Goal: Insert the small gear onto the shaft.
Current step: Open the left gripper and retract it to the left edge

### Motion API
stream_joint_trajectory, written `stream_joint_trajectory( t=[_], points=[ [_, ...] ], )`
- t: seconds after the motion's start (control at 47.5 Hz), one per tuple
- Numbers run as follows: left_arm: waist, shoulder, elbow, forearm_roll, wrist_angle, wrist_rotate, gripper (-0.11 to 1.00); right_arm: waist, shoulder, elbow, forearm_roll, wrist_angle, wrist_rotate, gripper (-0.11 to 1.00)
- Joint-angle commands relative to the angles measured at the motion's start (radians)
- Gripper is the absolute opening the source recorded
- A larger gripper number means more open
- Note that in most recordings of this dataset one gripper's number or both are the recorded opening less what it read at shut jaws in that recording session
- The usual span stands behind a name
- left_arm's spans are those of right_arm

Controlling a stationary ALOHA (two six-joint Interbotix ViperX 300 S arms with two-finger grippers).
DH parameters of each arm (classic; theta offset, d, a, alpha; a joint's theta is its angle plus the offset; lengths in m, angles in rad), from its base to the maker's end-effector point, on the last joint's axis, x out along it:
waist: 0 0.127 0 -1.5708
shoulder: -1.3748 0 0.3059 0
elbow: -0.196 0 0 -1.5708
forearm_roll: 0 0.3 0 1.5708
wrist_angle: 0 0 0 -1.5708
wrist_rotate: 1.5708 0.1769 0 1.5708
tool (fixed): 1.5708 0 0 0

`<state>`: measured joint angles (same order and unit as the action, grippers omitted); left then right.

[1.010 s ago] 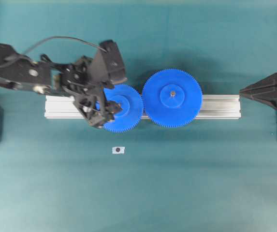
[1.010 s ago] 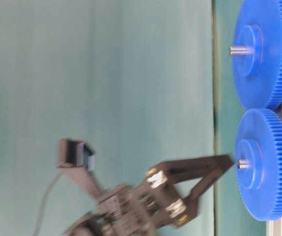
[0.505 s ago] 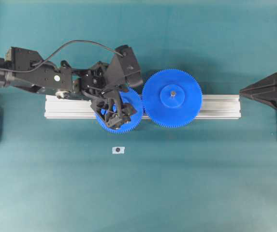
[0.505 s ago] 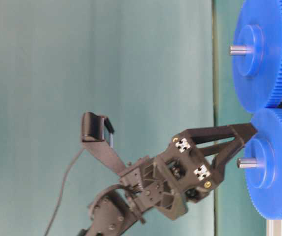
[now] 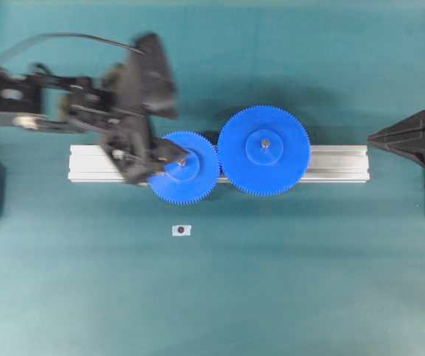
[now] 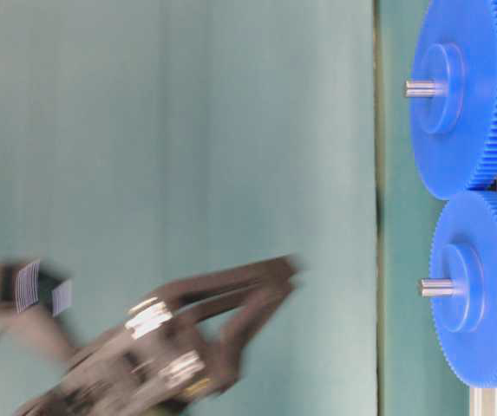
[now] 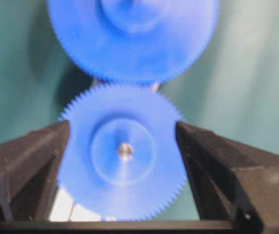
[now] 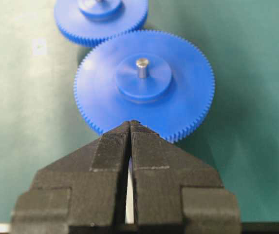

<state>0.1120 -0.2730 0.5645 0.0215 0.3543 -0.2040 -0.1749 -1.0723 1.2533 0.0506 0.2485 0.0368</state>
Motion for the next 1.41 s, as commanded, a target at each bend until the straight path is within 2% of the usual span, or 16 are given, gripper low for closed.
stream_joint_trajectory(
  t=[0.0, 0.21, 0.421, 0.547, 0.758, 0.926, 1.389],
  points=[
    [-0.002, -0.095, 0.012, 0.002, -0.002, 0.000, 0.86, -0.008, 0.003, -0.012, 0.002, -0.005, 0.009, 0.03],
    [-0.005, -0.278, 0.089, 0.000, 0.057, 0.000, 0.86, -0.009, 0.002, -0.012, 0.002, -0.005, 0.009, 0.03],
    [-0.005, -0.383, 0.153, 0.002, 0.063, 0.002, 0.86, -0.015, -0.002, -0.012, 0.002, -0.002, 0.009, 0.03],
    [-0.012, -0.393, 0.176, 0.002, 0.063, 0.008, 0.86, -0.020, -0.002, -0.012, 0.002, -0.002, 0.009, 0.03],
    [-0.038, -0.399, 0.229, 0.002, 0.063, 0.080, 0.86, -0.028, -0.002, -0.012, 0.002, -0.002, 0.009, 0.03],
    [-0.044, -0.419, 0.244, 0.000, 0.063, 0.103, 0.86, -0.028, -0.018, -0.002, 0.003, -0.014, 0.011, 0.03],
    [-0.063, -0.472, 0.318, 0.002, 0.078, 0.161, 0.86, -0.028, -0.146, 0.087, 0.011, -0.095, 0.009, 0.03]
  ],
)
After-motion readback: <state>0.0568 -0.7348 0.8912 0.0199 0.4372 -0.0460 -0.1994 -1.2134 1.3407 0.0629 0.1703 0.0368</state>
